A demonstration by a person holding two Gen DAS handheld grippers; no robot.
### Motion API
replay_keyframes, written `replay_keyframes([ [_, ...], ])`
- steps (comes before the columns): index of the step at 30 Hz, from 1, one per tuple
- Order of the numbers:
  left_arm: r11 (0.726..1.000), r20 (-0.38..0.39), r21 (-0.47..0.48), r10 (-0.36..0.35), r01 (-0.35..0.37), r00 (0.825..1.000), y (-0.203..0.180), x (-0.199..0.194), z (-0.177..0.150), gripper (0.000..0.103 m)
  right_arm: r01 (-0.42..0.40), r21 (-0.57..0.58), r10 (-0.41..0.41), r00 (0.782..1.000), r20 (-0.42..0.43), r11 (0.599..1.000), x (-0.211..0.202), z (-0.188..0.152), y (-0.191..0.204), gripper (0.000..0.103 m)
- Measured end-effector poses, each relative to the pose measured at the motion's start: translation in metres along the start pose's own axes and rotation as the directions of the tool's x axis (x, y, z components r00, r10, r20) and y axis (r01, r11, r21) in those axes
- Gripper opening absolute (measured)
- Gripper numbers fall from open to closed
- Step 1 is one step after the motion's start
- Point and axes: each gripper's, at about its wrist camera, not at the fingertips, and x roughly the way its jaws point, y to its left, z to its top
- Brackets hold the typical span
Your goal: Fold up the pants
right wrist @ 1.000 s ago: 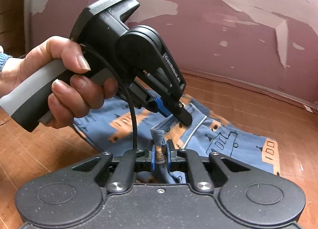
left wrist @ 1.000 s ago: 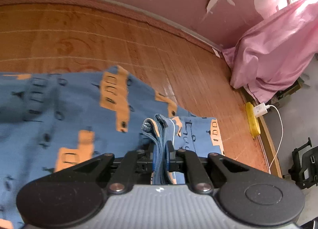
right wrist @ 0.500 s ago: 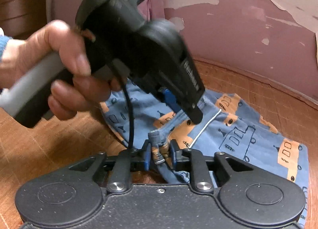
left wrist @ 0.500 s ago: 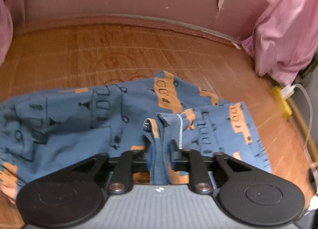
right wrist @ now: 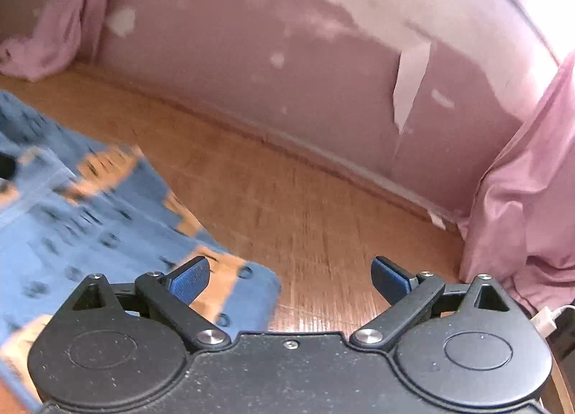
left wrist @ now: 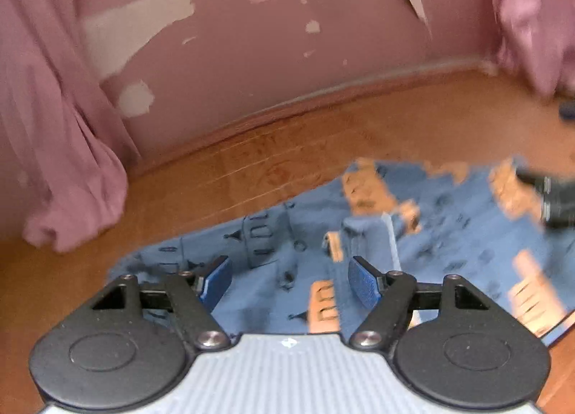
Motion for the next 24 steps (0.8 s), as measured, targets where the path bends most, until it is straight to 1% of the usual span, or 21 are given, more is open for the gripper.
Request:
replay_keyframes([
  [2,0.997,0.003,0.063,0.034,-0.034,0.999,-0.005,0.007,-0.006,0.077,0.028,-0.065,-0.031,0.999,-0.040,0.997,0.018,-0.007,0.008,0.097],
  [3,0.996,0.011,0.078,0.042,-0.043,0.999,-0.004,0.008,-0.010,0.078,0.044,-0.072,-0.045,0.999,-0.011,0.996,0.019,-0.009,0.008,0.098],
  [4,0.996,0.025,0.079,0.046,-0.048,0.999,-0.001,0.008,-0.012,0.081,0.045,-0.083,-0.047,0.999,-0.012,0.995,0.019,-0.009,0.008,0.098],
  [5,0.996,0.019,0.074,0.056,-0.057,0.998,0.001,0.009,-0.013,0.082,0.050,-0.094,-0.051,0.999,-0.010,0.994,0.017,-0.009,0.008,0.097],
  [6,0.996,-0.005,0.066,0.068,-0.068,0.998,0.004,0.011,-0.012,0.082,0.066,-0.101,-0.067,0.998,-0.007,0.993,0.014,-0.008,0.008,0.096],
  [7,0.996,-0.020,0.053,0.069,-0.068,0.997,0.007,0.012,-0.012,0.082,0.079,-0.103,-0.080,0.997,0.001,0.992,0.012,-0.006,0.008,0.096],
  [9,0.999,-0.023,-0.006,0.050,-0.050,0.998,0.018,0.007,-0.014,0.082,0.073,-0.081,-0.070,0.997,0.041,0.994,-0.013,-0.004,0.009,0.096],
  [11,0.997,-0.007,-0.079,0.005,-0.005,1.000,0.030,-0.004,-0.018,0.084,0.040,-0.055,-0.036,0.997,0.075,0.998,-0.038,-0.004,0.012,0.100],
  [13,0.989,0.021,-0.149,-0.020,0.023,1.000,0.041,-0.015,-0.025,0.090,-0.008,-0.069,0.014,0.996,0.088,0.998,-0.059,-0.008,0.023,0.101],
  [15,0.975,0.042,-0.221,-0.019,0.028,0.999,0.051,-0.025,-0.035,0.093,-0.047,-0.098,0.056,0.994,0.090,0.994,-0.070,-0.015,0.040,0.102],
  [16,0.968,0.048,-0.251,-0.016,0.028,0.999,0.056,-0.030,-0.040,0.094,-0.064,-0.120,0.074,0.994,0.079,0.991,-0.070,-0.020,0.049,0.102],
  [17,0.960,0.054,-0.280,-0.007,0.022,0.999,0.062,-0.034,-0.045,0.095,-0.084,-0.149,0.092,0.994,0.050,0.985,-0.066,-0.025,0.057,0.102],
  [19,0.943,0.067,-0.331,0.040,-0.015,0.997,0.075,-0.043,-0.057,0.099,-0.059,-0.155,0.072,0.994,0.079,0.986,-0.068,-0.032,0.064,0.102],
  [20,0.931,0.075,-0.363,0.074,-0.042,0.994,0.083,-0.047,-0.063,0.101,-0.065,-0.158,0.078,0.994,0.072,0.985,-0.068,-0.031,0.063,0.102],
  [22,0.900,0.081,-0.431,0.109,-0.064,0.991,0.099,-0.048,-0.072,0.102,-0.087,-0.138,0.097,0.993,0.068,0.987,-0.069,-0.030,0.061,0.102],
  [24,0.851,0.061,-0.523,0.095,-0.050,0.994,0.122,-0.042,-0.076,0.100,-0.096,-0.114,0.103,0.993,0.062,0.989,-0.067,-0.030,0.059,0.102],
])
